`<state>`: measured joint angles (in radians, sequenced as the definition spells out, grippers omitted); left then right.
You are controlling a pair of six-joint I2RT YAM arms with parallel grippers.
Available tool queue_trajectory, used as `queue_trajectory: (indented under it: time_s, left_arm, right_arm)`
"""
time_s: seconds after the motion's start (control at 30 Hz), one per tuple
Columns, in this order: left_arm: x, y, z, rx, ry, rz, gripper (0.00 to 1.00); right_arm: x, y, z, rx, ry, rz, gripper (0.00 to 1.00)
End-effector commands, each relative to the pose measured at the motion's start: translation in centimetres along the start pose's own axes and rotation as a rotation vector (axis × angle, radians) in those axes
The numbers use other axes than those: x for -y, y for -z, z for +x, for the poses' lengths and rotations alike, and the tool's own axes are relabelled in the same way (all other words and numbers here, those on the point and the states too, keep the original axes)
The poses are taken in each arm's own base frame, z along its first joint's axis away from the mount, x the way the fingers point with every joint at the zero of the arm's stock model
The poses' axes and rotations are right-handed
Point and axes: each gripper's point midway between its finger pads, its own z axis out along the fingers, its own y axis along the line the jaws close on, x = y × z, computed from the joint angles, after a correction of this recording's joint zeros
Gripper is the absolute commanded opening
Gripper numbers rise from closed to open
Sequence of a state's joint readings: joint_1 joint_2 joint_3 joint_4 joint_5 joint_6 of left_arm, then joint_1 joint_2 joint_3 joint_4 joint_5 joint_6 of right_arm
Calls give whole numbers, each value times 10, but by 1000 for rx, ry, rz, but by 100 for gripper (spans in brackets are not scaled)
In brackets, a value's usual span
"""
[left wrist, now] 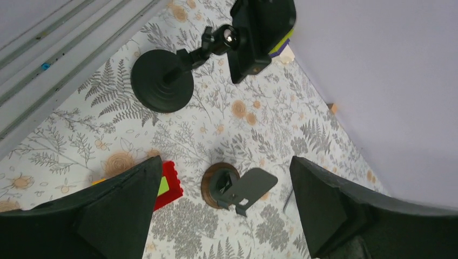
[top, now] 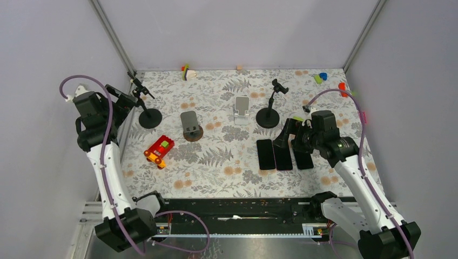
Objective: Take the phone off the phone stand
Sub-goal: Pick up the phone stand with the phone at the center of the board.
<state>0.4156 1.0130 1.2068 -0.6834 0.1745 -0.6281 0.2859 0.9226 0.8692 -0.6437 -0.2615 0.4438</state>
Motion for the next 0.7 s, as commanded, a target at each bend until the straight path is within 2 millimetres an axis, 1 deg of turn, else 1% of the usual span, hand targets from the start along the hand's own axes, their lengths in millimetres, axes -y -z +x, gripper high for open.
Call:
queue_trajectory:
  time_s: [0.0, 0.03, 0.13, 0.17, 0.2, 0.3, 0.33, 0.37, 0.43, 0.57, 0.67]
  left_arm:
    - [15, -18, -15, 34, 6, 128, 93]
    - [15, -23, -18, 45, -26, 138, 93]
    - [7, -34, -30, 65, -113, 88, 94]
    - [3, -40, -32, 60, -141, 70, 94]
    - [1, -41, -35, 65, -163, 58, 95]
    - [-14, -49, -37, 71, -229, -1, 99]
    - [-24, -50, -40, 79, -240, -53, 99]
    - [-28, -49, -39, 75, -256, -72, 99]
    - [-28, -47, -38, 82, -290, -61, 99]
    - [-15, -42, -34, 111, -315, 32, 99]
    - [-23, -45, -29, 102, -280, 2, 99]
  right_arm:
    - [-19, 9, -1, 20, -4, -102, 100]
    - [-20, 10, -1, 24, 0, -105, 100]
    - [-23, 14, -1, 30, 18, -124, 99]
    - [-24, 15, -1, 30, 21, -132, 100]
    - [-25, 15, 0, 27, 24, -138, 99]
    - [-27, 16, 2, 20, 33, -154, 100]
    - [-27, 16, 3, 17, 37, -157, 100]
    - [-27, 16, 4, 17, 40, -158, 100]
    - [-26, 15, 5, 12, 47, -158, 100]
    - [-24, 13, 8, -1, 56, -158, 100]
    - [-26, 11, 9, -2, 61, -171, 100]
